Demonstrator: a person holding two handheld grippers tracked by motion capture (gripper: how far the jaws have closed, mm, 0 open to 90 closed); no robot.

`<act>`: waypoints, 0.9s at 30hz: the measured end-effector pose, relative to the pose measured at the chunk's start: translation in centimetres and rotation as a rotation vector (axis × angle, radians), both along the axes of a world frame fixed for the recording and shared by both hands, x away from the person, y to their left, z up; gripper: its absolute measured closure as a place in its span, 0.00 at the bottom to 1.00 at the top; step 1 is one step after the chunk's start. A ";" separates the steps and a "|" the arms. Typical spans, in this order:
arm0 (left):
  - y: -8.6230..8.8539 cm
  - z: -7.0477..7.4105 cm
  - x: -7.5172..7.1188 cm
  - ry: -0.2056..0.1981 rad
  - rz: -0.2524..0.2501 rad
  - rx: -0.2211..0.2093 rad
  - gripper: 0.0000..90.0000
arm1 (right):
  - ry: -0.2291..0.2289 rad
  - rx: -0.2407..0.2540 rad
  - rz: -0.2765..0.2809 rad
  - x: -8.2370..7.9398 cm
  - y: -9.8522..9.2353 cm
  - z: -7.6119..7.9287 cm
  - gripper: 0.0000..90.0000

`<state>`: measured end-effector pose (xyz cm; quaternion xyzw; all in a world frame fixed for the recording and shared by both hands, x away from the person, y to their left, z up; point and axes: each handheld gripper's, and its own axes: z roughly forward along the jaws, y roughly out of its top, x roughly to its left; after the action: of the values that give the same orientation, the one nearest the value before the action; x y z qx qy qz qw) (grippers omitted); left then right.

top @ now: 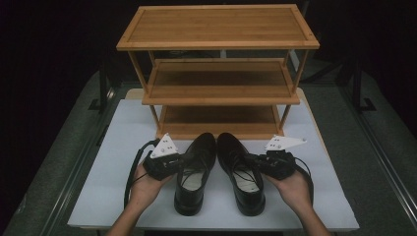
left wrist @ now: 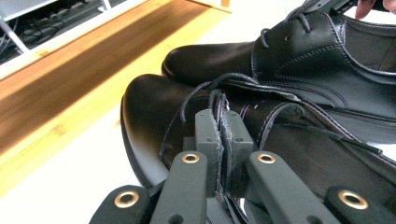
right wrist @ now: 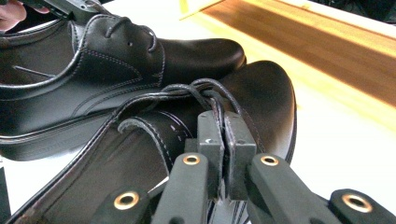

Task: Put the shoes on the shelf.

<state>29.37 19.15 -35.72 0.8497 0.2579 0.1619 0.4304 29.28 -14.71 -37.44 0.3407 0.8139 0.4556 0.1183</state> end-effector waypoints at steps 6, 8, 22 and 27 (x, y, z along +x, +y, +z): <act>0.0 0.5 0.9 -0.011 0.017 -0.009 0.97 | -0.014 0.007 -0.021 0.9 -0.2 0.6 0.97; 0.0 0.7 1.4 -0.017 0.026 -0.009 0.97 | -0.016 0.008 -0.024 1.4 -0.2 0.7 0.97; -0.9 0.6 5.7 -0.045 0.084 -0.019 0.97 | -0.042 0.011 -0.088 5.9 0.3 1.0 0.97; -1.4 0.2 7.5 -0.061 0.111 -0.008 0.97 | -0.040 0.011 -0.113 7.5 0.8 0.7 0.97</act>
<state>36.85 17.71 -35.57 0.8271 0.2920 0.2101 0.4319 36.80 -13.95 -36.75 0.3775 0.7884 0.4592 0.1584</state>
